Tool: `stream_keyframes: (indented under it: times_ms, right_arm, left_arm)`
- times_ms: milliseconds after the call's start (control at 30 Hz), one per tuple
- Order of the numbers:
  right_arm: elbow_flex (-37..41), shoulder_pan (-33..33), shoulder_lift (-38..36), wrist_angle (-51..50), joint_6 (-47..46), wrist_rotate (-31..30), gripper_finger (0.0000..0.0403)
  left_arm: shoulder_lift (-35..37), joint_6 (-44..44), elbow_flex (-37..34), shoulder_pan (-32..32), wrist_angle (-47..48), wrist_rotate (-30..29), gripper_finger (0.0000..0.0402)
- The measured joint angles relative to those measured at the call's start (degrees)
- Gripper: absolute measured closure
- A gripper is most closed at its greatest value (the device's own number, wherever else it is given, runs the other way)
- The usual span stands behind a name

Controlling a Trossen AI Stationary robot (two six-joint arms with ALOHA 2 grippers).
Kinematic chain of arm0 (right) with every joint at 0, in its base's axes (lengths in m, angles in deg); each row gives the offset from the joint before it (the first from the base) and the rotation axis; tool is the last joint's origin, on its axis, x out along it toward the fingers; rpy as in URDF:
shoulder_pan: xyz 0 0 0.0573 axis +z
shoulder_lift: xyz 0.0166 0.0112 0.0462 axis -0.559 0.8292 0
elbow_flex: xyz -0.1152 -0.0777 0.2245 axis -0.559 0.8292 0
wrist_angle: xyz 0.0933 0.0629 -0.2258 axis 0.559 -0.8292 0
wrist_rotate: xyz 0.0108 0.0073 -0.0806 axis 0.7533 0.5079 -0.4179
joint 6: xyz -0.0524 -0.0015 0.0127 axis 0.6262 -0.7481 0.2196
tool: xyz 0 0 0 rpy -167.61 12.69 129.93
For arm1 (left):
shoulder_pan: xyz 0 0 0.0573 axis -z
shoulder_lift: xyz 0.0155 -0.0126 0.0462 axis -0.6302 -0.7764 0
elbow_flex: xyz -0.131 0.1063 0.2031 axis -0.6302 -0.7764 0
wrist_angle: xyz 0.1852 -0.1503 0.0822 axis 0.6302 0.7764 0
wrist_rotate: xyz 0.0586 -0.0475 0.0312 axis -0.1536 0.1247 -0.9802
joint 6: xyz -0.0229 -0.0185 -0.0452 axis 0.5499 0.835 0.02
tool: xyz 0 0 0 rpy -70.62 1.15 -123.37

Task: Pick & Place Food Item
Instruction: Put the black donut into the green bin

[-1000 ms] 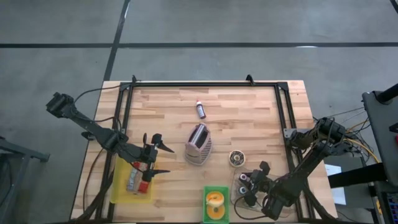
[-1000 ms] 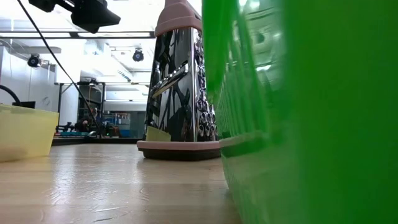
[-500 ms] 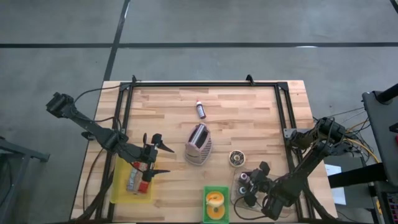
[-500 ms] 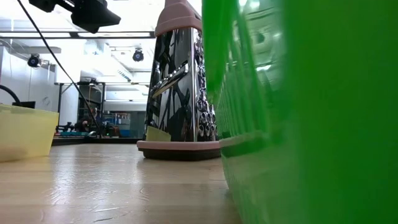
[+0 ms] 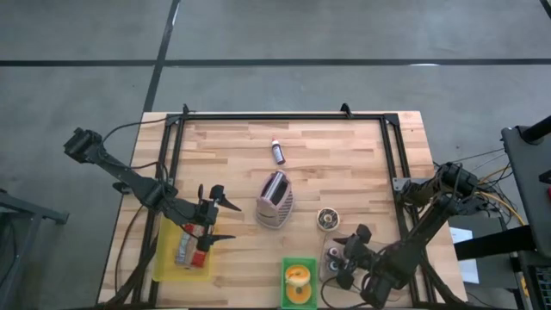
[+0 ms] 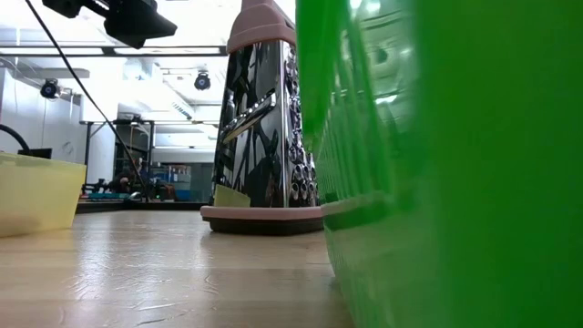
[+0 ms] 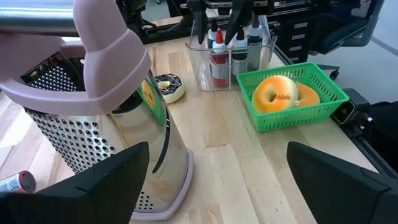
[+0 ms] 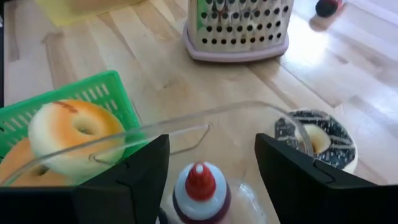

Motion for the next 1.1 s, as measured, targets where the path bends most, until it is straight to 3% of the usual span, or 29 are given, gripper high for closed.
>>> stream_keyframes:
  times_ms: [800, 1100]
  right_arm:
    - [-10.3, -0.8, 0.0, -12.4, 8.4, -9.0, 0.017]
    - [-12.7, -2.1, 0.0, -18.8, 9.2, -8.9, 0.0171]
  left_arm:
    - [0.0, -0.2, 0.0, 0.0, 0.0, 0.2, 0.0019]
    - [0.0, -0.5, 0.0, 0.2, 0.0, 0.4, 0.0019]
